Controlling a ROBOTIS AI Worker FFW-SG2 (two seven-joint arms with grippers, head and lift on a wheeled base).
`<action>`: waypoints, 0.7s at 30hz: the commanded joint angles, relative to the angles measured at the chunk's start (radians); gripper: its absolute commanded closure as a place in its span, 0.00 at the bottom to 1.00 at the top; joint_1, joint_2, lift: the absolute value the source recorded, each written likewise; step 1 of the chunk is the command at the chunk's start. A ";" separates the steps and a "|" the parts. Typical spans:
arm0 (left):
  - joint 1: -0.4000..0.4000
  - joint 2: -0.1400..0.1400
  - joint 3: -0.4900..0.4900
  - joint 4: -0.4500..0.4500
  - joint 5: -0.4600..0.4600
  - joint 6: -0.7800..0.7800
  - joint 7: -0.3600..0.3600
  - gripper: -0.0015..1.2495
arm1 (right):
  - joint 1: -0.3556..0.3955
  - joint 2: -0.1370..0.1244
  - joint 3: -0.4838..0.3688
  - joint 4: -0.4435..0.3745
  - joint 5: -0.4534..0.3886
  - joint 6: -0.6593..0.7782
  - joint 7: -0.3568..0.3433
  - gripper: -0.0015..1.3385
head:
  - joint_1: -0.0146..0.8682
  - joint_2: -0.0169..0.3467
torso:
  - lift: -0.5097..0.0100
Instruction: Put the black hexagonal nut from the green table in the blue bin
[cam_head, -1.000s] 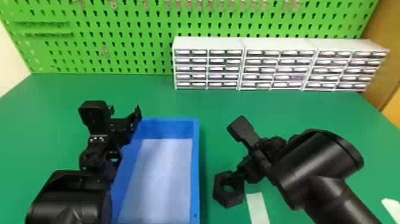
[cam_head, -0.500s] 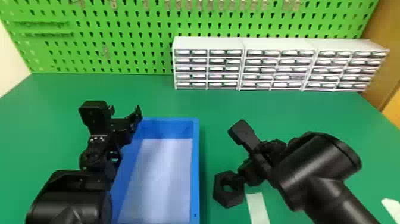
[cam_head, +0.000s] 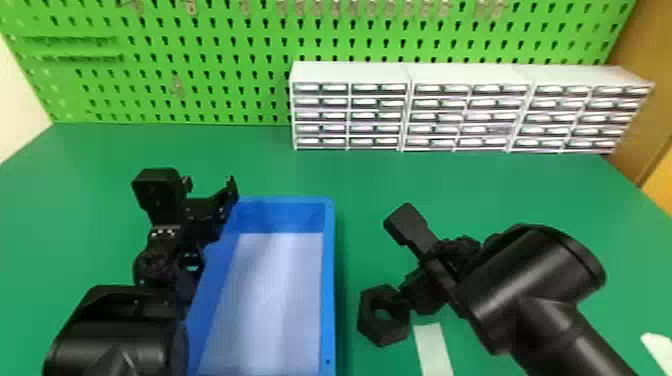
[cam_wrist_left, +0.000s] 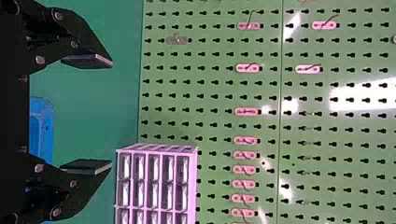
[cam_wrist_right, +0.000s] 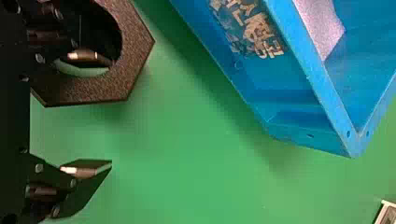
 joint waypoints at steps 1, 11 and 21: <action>0.000 0.000 0.000 0.000 0.000 0.000 0.000 0.39 | 0.000 0.000 -0.001 0.002 -0.001 0.000 0.000 0.48 | 0.79 0.19 | 0.80; 0.002 0.000 0.000 0.000 0.000 0.000 0.000 0.39 | -0.002 -0.002 0.002 0.002 -0.002 0.006 0.000 0.75 | 0.79 0.19 | 0.80; 0.003 0.000 0.000 0.000 -0.001 0.000 0.000 0.39 | -0.011 -0.005 -0.004 -0.006 -0.022 0.022 0.000 0.75 | 0.79 0.19 | 0.80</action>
